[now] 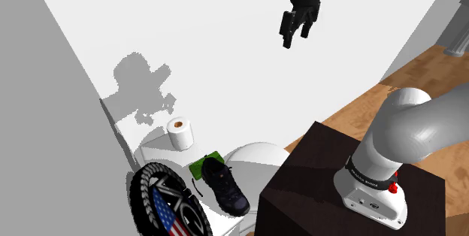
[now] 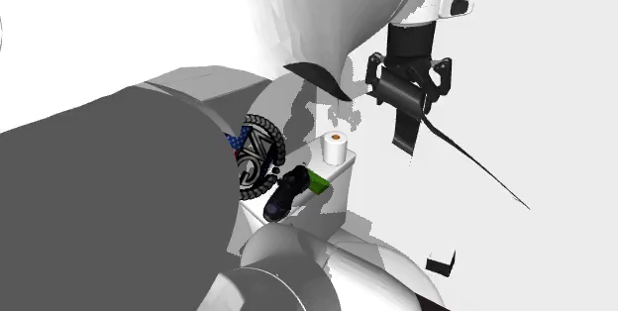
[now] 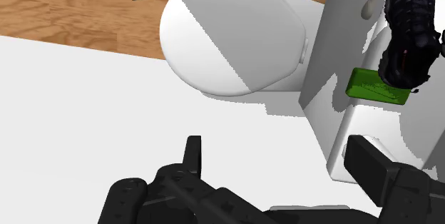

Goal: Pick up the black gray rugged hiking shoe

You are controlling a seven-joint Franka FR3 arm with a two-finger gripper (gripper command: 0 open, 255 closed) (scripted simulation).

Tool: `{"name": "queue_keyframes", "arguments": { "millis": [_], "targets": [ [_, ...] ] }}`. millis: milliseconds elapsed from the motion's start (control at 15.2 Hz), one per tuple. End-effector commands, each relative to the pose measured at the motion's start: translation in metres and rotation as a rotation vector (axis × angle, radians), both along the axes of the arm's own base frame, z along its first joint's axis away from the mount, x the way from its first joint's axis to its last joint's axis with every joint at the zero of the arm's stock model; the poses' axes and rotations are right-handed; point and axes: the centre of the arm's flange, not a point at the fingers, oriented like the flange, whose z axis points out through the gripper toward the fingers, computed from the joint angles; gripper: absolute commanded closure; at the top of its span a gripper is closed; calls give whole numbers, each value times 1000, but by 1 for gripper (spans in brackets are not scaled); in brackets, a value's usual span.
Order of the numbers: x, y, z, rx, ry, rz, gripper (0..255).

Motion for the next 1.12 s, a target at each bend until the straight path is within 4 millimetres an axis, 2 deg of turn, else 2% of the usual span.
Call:
{"name": "queue_keyframes", "arguments": {
  "millis": [0, 1056],
  "targets": [
    [0, 0, 0, 0, 0, 0, 0],
    [-2, 136, -157, 32, -51, 12, 0]
  ]
}}
